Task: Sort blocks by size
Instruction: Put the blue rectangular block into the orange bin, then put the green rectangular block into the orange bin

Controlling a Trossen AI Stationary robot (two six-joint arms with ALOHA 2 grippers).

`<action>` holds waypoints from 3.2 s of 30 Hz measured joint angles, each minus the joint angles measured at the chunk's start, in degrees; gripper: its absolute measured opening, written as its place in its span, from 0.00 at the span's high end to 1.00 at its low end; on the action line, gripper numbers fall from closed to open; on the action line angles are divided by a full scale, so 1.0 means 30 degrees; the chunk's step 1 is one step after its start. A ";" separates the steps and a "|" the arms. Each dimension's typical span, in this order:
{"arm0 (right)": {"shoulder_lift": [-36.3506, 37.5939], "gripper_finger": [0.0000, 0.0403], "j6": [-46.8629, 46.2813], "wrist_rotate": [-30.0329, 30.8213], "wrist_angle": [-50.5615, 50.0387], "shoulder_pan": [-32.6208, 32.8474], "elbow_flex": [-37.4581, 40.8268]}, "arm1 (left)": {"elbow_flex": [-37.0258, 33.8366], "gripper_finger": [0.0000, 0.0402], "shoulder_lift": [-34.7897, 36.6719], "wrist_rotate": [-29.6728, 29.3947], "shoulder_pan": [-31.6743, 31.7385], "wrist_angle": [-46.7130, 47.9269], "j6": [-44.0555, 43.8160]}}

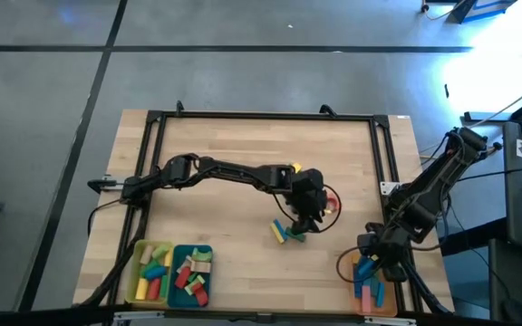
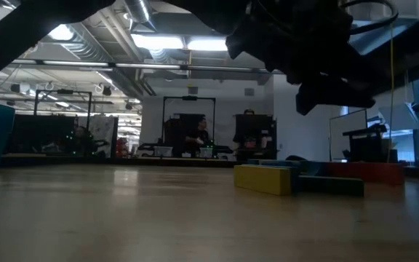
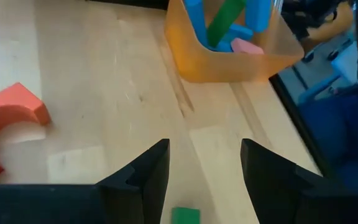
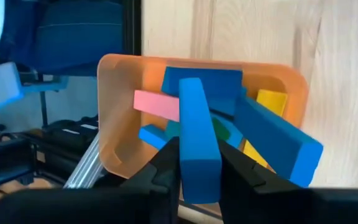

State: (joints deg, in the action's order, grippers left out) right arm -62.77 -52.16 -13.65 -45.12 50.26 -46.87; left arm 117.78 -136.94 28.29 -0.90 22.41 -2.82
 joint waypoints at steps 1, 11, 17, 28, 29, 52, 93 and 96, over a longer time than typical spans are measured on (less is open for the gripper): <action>-0.0049 0.81 -0.0218 -0.0011 -0.0017 0.0000 0.0000 | -0.0003 0.56 0.0000 -0.0011 -0.0042 0.0103 0.0393; -0.0042 0.68 -0.1028 0.0007 -0.0192 -0.0007 0.0007 | -0.0015 0.56 -0.0036 -0.2331 -0.1335 0.1378 0.6102; -0.0042 0.58 -0.1035 0.0007 -0.0170 -0.0007 0.0007 | -0.0015 0.56 -0.0051 -0.5072 -0.1956 0.1874 0.6969; -0.0042 0.56 -0.1028 0.0007 -0.0134 -0.0007 0.0007 | -0.0660 0.56 -0.0051 -0.5880 -0.2006 0.3870 0.5986; -0.0042 0.56 -0.1028 0.0012 -0.0134 -0.0007 0.0007 | -0.0818 0.56 -0.0055 -0.5880 -0.2006 0.3861 0.5981; -0.0034 0.56 -0.1028 0.0029 0.0100 -0.0007 0.0015 | -0.2528 0.56 -0.0590 -0.6120 -0.2028 0.2661 0.5590; -0.0034 0.56 1.0193 1.7727 0.2686 -0.0007 0.0015 | -0.1348 0.77 0.0488 0.4407 0.0354 -0.2832 -0.4174; -0.0034 0.56 1.1089 1.7762 0.3392 -0.0007 0.0015 | -0.1348 0.76 0.0488 0.4766 0.0355 -0.4127 -0.4878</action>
State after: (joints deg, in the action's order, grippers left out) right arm -62.87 -18.89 39.64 -34.94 50.24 -46.83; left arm 113.73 -135.48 42.59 0.16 10.03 -17.45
